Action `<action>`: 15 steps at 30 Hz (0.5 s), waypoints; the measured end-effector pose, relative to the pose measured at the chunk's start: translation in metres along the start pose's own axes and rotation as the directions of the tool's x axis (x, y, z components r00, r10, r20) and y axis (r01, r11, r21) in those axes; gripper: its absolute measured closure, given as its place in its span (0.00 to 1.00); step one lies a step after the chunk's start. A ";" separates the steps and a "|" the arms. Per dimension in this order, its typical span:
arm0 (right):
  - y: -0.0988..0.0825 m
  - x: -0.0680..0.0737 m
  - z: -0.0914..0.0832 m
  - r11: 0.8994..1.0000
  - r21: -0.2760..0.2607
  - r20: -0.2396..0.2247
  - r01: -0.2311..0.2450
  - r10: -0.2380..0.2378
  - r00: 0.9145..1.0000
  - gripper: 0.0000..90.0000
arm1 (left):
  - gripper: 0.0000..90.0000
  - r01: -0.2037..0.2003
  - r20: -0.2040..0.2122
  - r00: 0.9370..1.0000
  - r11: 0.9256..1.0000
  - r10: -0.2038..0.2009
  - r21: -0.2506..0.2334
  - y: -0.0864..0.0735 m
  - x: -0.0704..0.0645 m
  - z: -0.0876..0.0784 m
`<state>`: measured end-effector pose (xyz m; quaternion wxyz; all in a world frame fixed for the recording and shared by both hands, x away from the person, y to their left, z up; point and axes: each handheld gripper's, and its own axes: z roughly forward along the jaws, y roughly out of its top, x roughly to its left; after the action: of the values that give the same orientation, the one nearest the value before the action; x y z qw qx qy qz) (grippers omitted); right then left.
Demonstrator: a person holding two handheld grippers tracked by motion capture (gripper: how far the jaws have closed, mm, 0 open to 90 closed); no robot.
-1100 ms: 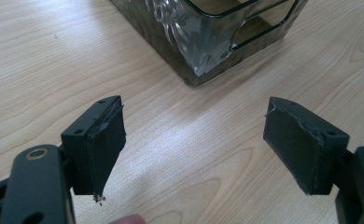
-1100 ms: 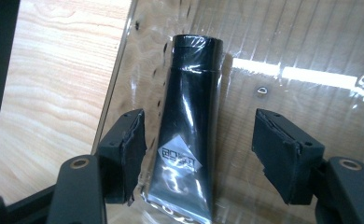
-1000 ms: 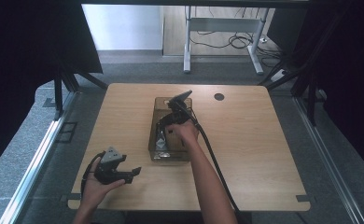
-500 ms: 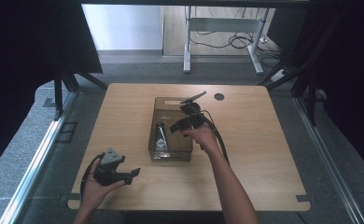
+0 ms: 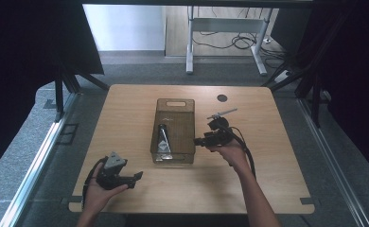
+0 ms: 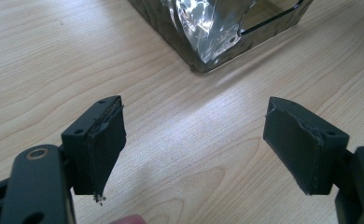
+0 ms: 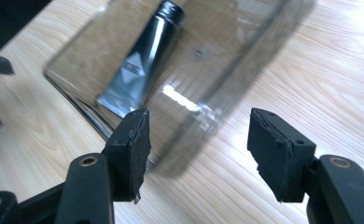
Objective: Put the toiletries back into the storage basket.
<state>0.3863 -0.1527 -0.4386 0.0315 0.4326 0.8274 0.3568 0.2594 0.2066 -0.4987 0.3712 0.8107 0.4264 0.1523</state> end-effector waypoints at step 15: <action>-0.075 -0.040 -0.037 0.993 -0.121 0.025 -0.006 0.009 1.000 0.46 | 0.24 0.011 -0.025 1.000 1.000 -0.010 0.007 -0.001 0.003 -0.002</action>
<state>0.3456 -0.2308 -0.4671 0.0668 0.4376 0.8022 0.4007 0.2596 0.2102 -0.4988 0.3639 0.8077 0.4358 0.1591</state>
